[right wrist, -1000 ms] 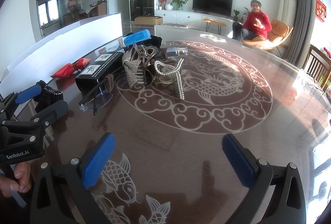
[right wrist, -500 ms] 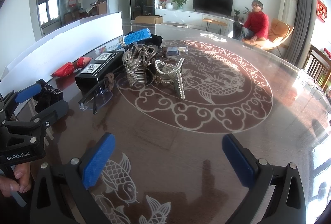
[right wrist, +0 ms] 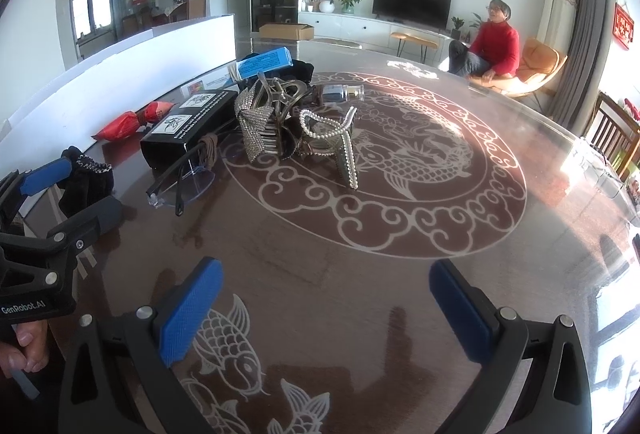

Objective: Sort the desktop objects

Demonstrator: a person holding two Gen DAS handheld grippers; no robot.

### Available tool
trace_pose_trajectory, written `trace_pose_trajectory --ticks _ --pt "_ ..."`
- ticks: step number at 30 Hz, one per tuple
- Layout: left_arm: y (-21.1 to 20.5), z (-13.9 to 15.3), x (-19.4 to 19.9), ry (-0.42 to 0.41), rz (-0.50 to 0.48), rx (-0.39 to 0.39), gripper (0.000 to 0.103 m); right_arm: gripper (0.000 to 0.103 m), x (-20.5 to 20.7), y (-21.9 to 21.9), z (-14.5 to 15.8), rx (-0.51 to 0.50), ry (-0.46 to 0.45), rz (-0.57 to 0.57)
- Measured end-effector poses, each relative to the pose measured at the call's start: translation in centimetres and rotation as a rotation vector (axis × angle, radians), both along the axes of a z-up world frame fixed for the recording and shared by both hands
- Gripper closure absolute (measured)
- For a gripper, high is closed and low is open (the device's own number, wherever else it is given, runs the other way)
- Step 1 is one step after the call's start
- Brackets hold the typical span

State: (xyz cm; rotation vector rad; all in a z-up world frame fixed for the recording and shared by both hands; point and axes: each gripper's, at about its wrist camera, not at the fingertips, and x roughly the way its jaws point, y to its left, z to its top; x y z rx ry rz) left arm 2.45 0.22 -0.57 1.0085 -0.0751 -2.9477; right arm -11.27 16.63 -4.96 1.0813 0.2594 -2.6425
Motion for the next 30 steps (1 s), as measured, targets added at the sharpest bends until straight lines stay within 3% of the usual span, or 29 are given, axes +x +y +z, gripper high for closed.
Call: trace_pose_trajectory --ticks 5,12,15,21,26,30 --pt "-1.6 1.8 1.0 -0.038 -0.020 -0.007 0.000 0.000 -0.1 0.0 -0.1 -0.001 -0.009 0.005" --pt "-2.5 2.7 -1.1 -0.174 -0.208 -0.144 0.000 0.000 -0.1 -0.2 -0.1 0.019 -0.013 0.012" --pt "-2.4 2.2 -2.4 -0.181 -0.243 -0.206 0.000 0.000 -0.6 -0.4 -0.6 0.028 -0.051 0.026" --pt "-3.2 0.9 -4.7 -0.245 -0.248 -0.147 0.000 0.000 -1.7 -0.3 -1.5 0.018 -0.139 0.029" --pt "-2.7 -0.1 -5.2 -0.265 -0.249 -0.186 0.000 0.000 -1.9 0.0 -1.6 0.002 -0.155 0.030" --pt "-2.8 -0.7 -5.3 -0.285 -0.234 -0.173 0.000 0.000 -1.8 -0.1 -1.6 0.003 -0.155 0.029"
